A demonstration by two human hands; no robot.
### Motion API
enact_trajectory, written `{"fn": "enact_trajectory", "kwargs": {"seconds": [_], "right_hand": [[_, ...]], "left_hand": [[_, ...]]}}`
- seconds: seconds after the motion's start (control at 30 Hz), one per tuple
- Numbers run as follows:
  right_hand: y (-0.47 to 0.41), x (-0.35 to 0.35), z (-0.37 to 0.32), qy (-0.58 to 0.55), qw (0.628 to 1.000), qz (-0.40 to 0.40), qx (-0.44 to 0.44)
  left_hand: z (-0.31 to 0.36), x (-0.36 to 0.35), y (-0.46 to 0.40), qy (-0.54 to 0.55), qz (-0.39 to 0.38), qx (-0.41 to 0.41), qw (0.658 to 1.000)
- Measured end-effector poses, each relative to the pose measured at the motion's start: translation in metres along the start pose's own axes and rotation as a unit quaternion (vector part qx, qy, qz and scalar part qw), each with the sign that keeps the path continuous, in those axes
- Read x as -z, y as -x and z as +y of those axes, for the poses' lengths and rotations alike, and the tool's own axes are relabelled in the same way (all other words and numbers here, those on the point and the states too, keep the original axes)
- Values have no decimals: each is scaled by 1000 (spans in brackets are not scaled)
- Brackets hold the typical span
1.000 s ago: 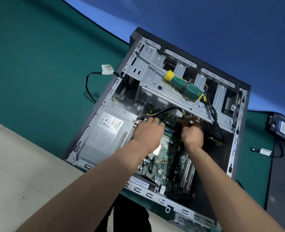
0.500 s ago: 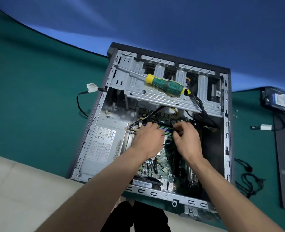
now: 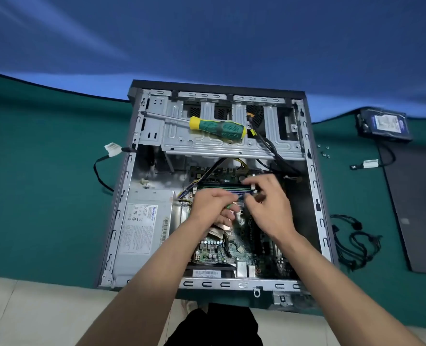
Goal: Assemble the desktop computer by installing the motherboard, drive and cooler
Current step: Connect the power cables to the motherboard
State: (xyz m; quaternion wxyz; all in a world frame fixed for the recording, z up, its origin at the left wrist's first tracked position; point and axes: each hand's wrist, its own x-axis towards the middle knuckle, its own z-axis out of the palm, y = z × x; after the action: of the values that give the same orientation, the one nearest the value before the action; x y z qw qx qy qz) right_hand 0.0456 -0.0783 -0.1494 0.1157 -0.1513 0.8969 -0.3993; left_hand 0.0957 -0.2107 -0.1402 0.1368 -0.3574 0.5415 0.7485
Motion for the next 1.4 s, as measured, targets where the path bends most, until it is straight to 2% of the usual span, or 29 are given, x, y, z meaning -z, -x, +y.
{"fn": "enact_trajectory", "kwargs": {"seconds": [0.13,0.23,0.33,0.47,0.57,0.67,0.8,0.87,0.9,0.93,1.0,1.07,1.13,1.23,1.33,1.4], "right_hand": [[0,1,0,-62,997,-35,-13],[0,5,2,-107,992,-26,-55],[2,7,2,-129,989,-21,-77],[1,7,3,-146,983,-30,-107],[2,5,5,-149,981,-42,-116],[2,3,5,-122,983,-67,-123],[1,1,5,-98,986,-29,-131],[1,1,6,-103,981,7,-163],[1,2,5,-142,969,4,-203],[2,3,4,-193,948,-25,-251],[4,7,-3,-285,898,-134,-307],[6,6,-10,-334,876,-195,-289],[6,5,-15,-372,869,-192,-264],[7,4,-24,-396,857,-167,-286],[12,-3,-30,-386,848,-210,-295],[12,-10,-36,-425,831,-209,-292]], "left_hand": [[3,3,5,125,-61,31,990],[4,5,7,142,-111,21,983],[1,5,10,103,-141,0,985],[-1,3,13,56,-137,-22,989],[-3,0,14,5,-114,-37,993],[-8,-1,13,-118,-60,-95,987],[-13,3,8,-216,-14,-164,962],[-13,2,6,-187,4,-173,967],[-11,1,6,-144,12,-168,975],[-9,2,6,-101,19,-158,982],[-5,4,5,-42,25,-137,989],[-3,6,6,-2,29,-120,992],[-3,7,7,39,45,-105,993],[-2,8,13,65,54,-80,993],[2,11,21,90,65,-58,992],[9,15,25,82,80,-74,991]]}}
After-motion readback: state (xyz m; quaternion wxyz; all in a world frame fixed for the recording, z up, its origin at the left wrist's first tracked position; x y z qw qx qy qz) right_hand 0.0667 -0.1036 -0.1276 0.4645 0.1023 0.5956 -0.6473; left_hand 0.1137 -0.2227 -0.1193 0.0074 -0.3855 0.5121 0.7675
